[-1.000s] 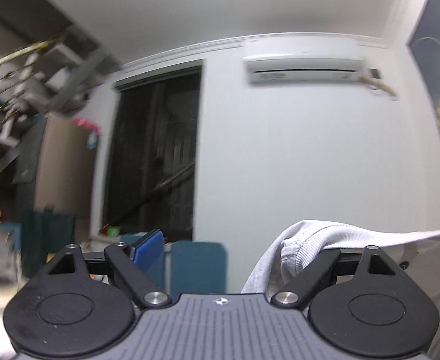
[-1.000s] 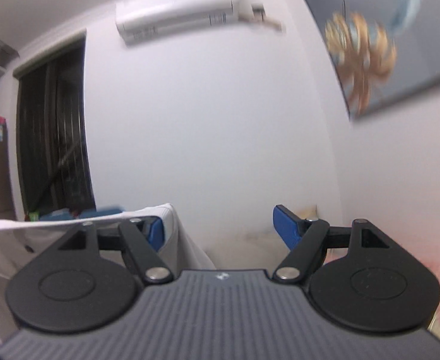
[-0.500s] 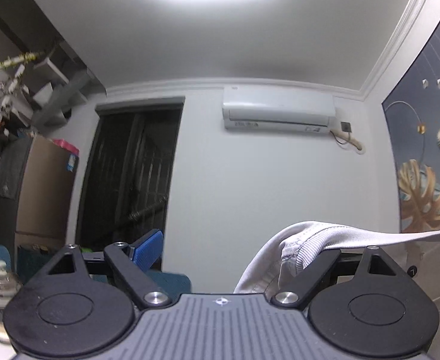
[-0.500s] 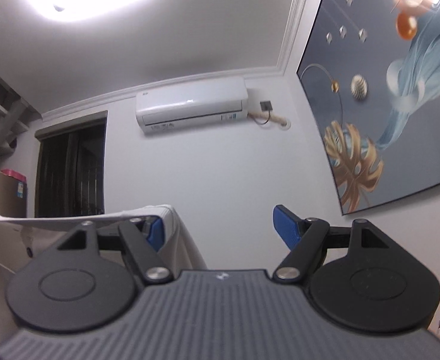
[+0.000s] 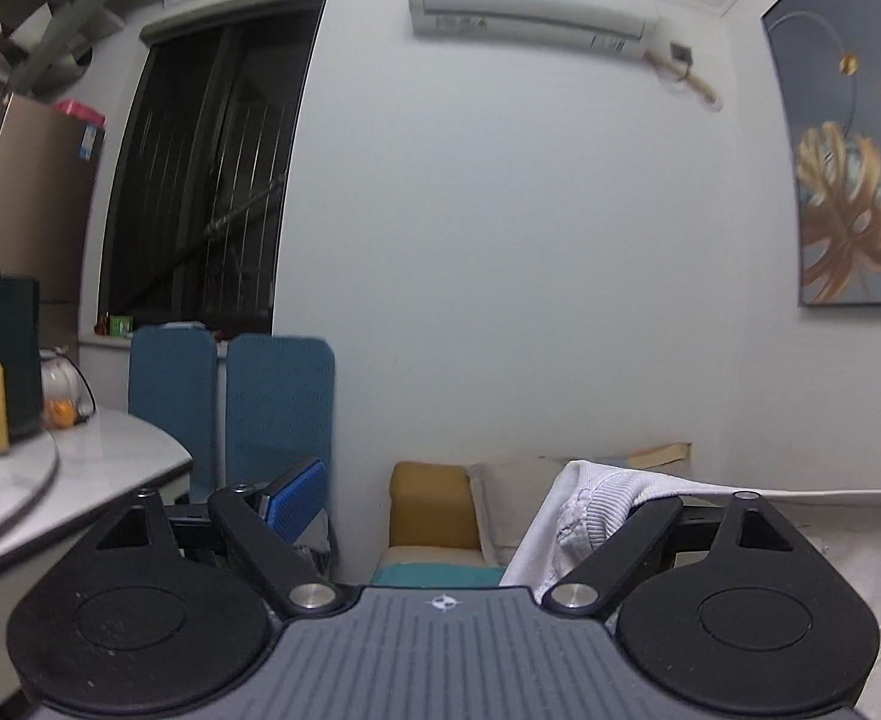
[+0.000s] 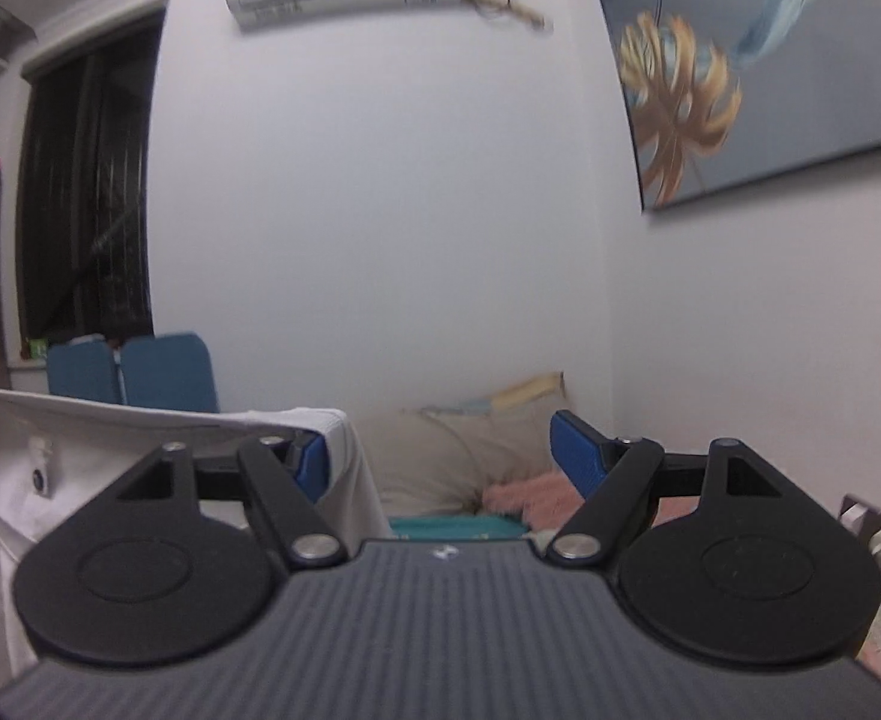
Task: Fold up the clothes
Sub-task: 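Raise the T-shirt high with both grippers to unfold it, then lay the T-shirt flat on the bed and open both grippers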
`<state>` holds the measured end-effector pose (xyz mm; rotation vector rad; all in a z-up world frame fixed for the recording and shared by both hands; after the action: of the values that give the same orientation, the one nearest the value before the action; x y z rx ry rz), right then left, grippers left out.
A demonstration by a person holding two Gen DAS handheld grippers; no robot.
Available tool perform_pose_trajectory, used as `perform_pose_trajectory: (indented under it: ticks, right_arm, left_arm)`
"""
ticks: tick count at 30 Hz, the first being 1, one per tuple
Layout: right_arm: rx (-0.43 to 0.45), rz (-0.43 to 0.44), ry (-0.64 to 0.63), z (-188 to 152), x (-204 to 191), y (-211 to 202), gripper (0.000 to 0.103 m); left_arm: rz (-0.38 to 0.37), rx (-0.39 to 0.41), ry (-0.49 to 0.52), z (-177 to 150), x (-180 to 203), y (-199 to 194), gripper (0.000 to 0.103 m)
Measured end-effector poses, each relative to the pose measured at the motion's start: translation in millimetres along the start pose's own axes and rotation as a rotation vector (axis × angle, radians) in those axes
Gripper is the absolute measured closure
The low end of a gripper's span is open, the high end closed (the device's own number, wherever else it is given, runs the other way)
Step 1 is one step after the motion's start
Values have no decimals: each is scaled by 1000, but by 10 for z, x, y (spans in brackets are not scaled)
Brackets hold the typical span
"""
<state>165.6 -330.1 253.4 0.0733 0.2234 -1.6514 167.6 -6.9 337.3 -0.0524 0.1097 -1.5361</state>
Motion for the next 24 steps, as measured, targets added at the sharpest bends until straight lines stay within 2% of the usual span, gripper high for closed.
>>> perform_pose_trajectory:
  ticks: [2, 6, 9, 11, 14, 19, 22, 24]
  right_arm:
    - [-24, -19, 1, -248, -16, 552, 26]
    - [-23, -72, 6, -742, -56, 1756, 26]
    - [-47, -106, 0, -1188, 15, 2702, 27]
    - [-100, -119, -13, -1557, 102, 3319, 27]
    - [-223, -116, -25, -2179, 249, 4136, 29]
    - [-461, -100, -70, -3149, 363, 4943, 29]
    - [-617, -81, -93, -3532, 410, 5197, 29]
    - [-702, 18, -23, -3661, 430, 5186, 29]
  left_arm:
    - [27, -15, -4, -326, 76, 527, 15]
    - [84, -36, -3, -952, 245, 1843, 15]
    - [75, -76, 38, -1475, 393, 2916, 15]
    - [56, -129, 67, -1911, 498, 3560, 15]
    - [19, -267, 101, -2712, 675, 4401, 15]
    - [-51, -541, 178, -3954, 929, 5245, 16]
    - [-86, -629, 189, -4329, 1041, 5454, 16]
    - [-104, -645, 176, -4380, 1086, 5440, 16]
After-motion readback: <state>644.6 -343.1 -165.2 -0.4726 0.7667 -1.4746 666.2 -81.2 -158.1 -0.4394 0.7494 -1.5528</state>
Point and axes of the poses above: each gripper's, at about its wrist camera, not at the fingertips, and y roughly the way its jaws point, x to its right, z to its top, the point moved 3 cm from there along y, roughly the way its jaws point, and after that the axes turned 5 degrees about y, right-handed, at the moved point
